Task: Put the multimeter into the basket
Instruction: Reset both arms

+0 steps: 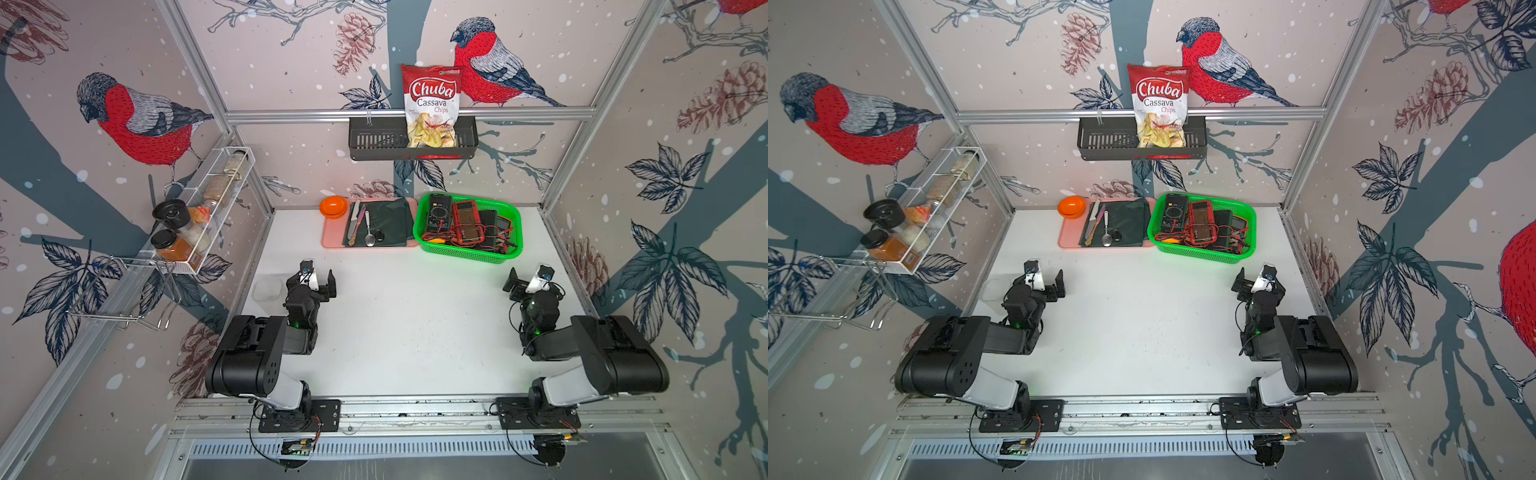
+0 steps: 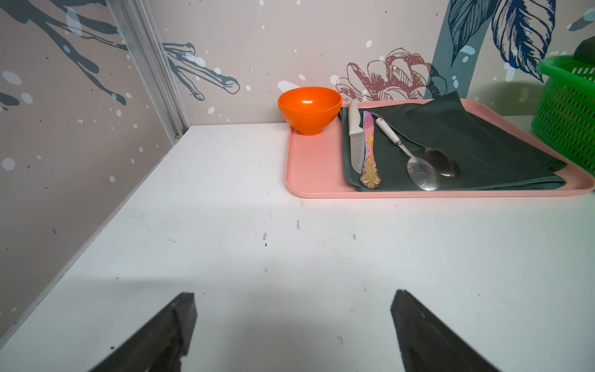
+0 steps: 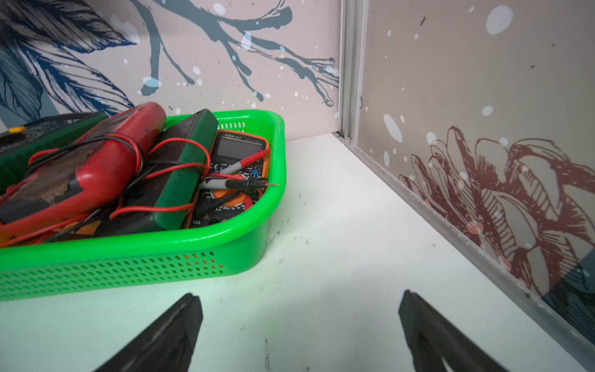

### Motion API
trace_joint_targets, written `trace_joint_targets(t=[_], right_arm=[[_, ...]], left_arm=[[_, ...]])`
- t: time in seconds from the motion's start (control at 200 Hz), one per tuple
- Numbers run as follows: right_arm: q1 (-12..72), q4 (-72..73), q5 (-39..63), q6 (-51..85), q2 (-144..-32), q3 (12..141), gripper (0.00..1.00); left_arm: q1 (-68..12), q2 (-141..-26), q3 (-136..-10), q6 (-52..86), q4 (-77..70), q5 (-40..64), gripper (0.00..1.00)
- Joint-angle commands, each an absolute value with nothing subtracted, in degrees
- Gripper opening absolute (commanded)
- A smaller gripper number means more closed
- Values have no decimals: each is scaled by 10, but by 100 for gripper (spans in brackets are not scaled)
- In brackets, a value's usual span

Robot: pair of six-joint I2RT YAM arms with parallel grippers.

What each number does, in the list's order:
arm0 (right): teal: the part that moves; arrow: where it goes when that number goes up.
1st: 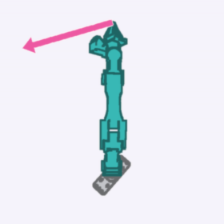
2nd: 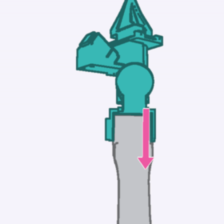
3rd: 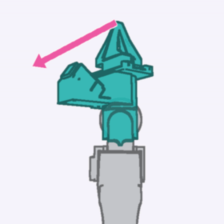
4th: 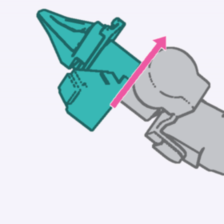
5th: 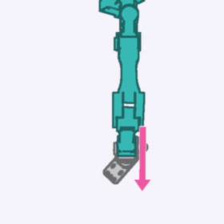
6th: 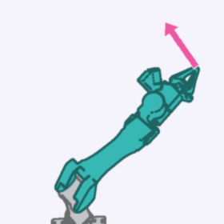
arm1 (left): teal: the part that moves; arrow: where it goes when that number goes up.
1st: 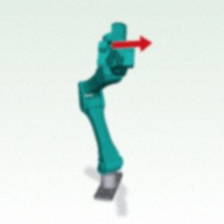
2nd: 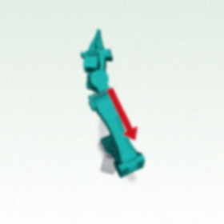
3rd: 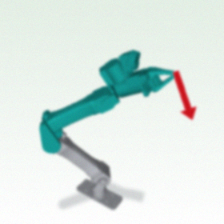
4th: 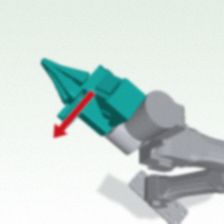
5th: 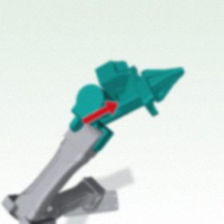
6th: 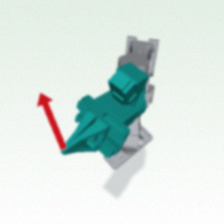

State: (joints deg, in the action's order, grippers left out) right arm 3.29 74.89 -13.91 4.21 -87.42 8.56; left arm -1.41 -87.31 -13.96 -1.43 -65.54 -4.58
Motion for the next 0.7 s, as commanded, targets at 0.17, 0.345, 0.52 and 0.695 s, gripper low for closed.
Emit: trace_joint_targets(t=[0.17, 0.345, 0.52, 0.695], right_arm=[[11, 760, -107, 50, -877, 112, 100], [12, 763, -109, 49, -878, 111, 100], [14, 763, -112, 48, -879, 112, 100], [16, 763, -115, 47, -879, 112, 100]], left_arm=[[-6, -873, -145, -5, -692, -21, 98], [-5, -872, -145, -5, -690, -20, 98], [-6, -872, -146, -5, -690, -20, 98], [-5, -873, -145, -5, -689, -20, 98]])
